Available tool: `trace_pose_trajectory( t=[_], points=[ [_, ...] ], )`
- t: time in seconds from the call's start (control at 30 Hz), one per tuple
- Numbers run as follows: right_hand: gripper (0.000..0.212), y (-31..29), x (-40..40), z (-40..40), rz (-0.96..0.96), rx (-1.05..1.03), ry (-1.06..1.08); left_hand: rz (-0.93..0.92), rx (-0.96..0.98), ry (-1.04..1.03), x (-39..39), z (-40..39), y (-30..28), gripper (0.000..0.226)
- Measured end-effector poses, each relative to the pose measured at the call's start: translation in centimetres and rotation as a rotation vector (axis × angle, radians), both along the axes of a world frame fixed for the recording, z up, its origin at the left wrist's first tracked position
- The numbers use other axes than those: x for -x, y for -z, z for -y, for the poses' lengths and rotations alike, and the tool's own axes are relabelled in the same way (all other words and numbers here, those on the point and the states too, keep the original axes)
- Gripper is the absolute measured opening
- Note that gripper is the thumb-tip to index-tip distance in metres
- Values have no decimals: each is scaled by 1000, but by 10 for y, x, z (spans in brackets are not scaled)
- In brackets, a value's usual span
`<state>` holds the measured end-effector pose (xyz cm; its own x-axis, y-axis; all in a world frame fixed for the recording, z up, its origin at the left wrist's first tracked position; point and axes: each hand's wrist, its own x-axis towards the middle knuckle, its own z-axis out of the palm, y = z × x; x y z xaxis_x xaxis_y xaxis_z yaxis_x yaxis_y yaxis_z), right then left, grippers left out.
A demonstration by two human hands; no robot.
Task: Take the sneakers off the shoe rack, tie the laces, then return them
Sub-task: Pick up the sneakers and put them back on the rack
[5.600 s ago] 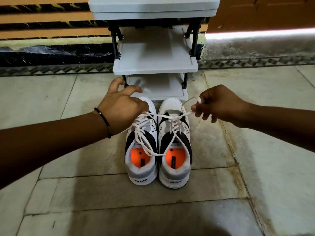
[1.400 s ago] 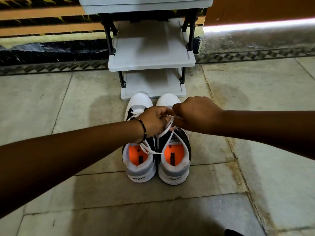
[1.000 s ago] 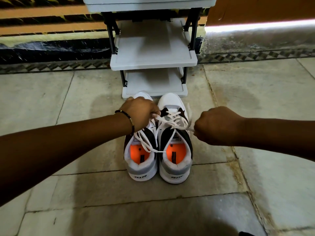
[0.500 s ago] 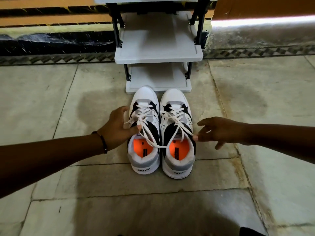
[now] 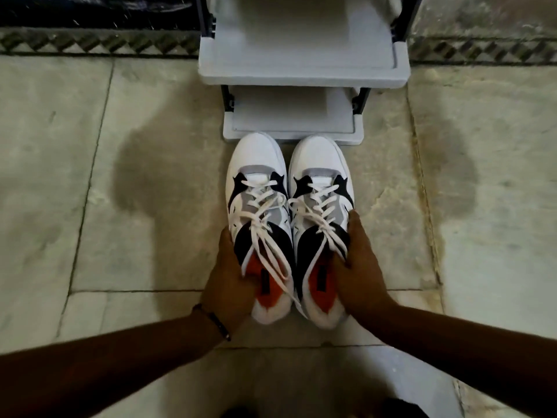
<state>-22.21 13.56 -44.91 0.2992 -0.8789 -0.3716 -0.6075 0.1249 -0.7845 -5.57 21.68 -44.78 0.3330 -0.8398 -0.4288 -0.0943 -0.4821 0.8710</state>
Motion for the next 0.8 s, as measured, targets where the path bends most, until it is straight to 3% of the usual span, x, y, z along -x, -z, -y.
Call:
trace_pose_trajectory(
  t=[0.2, 0.37, 0.6, 0.8],
  points=[
    [74, -8, 8, 10, -61, -132, -100, 53, -79, -171, 12, 9, -22, 58],
    [43, -61, 2, 9, 10, -183, 6, -66, -167, -234, 13, 5, -62, 76],
    [60, -224, 14, -37, -28, -256, 68, -167, -267, -280, 21, -46, -207, 60],
    [64, -379, 9, -52, 41, -276, 175, -279, -222, -371, 7, -59, -366, 71]
  ],
)
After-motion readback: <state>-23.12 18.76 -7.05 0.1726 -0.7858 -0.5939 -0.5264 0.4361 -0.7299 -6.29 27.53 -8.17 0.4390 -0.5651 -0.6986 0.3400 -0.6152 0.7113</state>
